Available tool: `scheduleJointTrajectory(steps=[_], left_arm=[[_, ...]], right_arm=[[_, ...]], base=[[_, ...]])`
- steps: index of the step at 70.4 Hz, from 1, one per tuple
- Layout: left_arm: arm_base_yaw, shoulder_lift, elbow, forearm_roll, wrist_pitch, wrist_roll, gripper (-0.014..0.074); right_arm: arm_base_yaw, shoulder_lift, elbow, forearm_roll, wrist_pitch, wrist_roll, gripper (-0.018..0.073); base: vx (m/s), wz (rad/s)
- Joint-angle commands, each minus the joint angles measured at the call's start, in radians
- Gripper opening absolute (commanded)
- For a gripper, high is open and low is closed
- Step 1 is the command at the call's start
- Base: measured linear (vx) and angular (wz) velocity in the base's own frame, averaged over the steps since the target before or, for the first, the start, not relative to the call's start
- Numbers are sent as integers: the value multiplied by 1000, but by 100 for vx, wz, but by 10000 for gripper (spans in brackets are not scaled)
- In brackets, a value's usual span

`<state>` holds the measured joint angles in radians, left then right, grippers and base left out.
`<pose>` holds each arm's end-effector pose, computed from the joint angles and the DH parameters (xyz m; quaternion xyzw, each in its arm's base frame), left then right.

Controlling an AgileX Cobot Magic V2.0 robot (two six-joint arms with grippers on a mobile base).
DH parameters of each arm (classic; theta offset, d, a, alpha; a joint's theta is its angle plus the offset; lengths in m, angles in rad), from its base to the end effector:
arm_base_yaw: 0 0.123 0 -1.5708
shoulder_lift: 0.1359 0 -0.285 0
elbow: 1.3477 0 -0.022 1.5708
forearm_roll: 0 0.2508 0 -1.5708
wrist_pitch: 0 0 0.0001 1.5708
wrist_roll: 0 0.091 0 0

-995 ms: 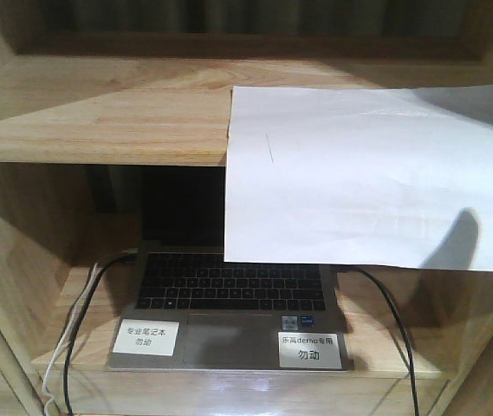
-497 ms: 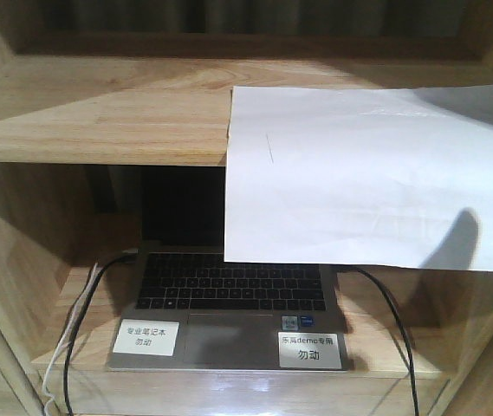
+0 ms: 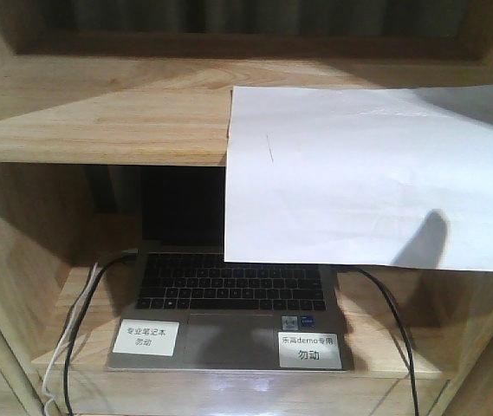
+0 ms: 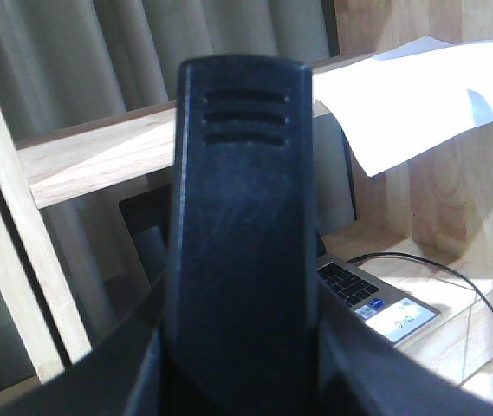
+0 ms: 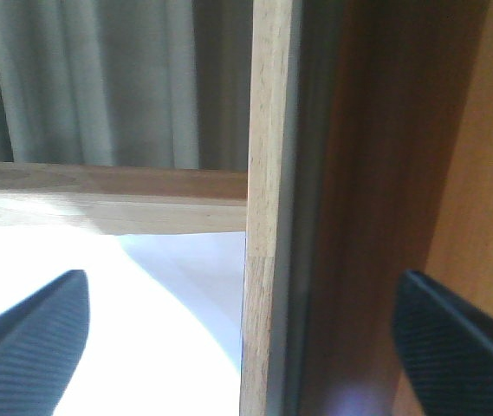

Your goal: Grab stapler and paper to desk for stapling

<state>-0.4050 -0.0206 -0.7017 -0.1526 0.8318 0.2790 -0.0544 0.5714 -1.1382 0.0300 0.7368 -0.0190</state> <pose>-0.0368 0.0046 0.3509 0.2416 0.6707 -0.1199 0.6910 0.0597 -0.0014 0.4706 0.0144 0.7355 -0.0099 0.6772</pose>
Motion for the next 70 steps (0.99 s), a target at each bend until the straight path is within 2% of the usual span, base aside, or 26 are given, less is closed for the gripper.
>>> scheduleJointTrajectory(steps=[1, 4, 11, 19, 28, 34, 37, 41, 46, 59, 70], left_arm=[[-2, 18, -19, -16, -115, -1, -6], [-2, 18, -19, -16, -115, -1, -6], [-2, 18, -19, -16, -115, -1, -6], [-2, 18, -19, -16, -115, -1, -6], [-2, 18, -19, -16, -115, -1, -6], [-2, 18, -19, -16, -115, -1, -6], [-2, 18, -19, -16, -115, -1, -6], [-2, 18, -19, -16, -115, -1, -6], [-2, 18, -19, -16, -114, -1, -6], [-2, 18, -19, -16, -114, -1, -6], [-2, 18, -19, -16, -114, -1, -6]], right_arm=[[-4, 18, -23, 10, -94, 36, 715], [-4, 18, -23, 33, -126, 92, 712], [-4, 18, -23, 84, -240, 330, 699], [-4, 18, -23, 84, -385, 724, 685], [-4, 19, -23, 15, -511, 1208, 665], [-4, 22, -15, -75, -595, 1488, 650], [-4, 22, 2, -135, -649, 1595, 640], [-4, 22, 31, -207, -709, 1669, 631], [-4, 20, 79, -249, -773, 1715, 616], [-4, -11, 262, -236, -933, 1725, 590], [-4, -46, 397, -234, -984, 1730, 590]], base=[[0, 0], [0, 0], [0, 0], [0, 0], [0, 0], [0, 0], [0, 0], [0, 0], [0, 0], [0, 0], [0, 0]])
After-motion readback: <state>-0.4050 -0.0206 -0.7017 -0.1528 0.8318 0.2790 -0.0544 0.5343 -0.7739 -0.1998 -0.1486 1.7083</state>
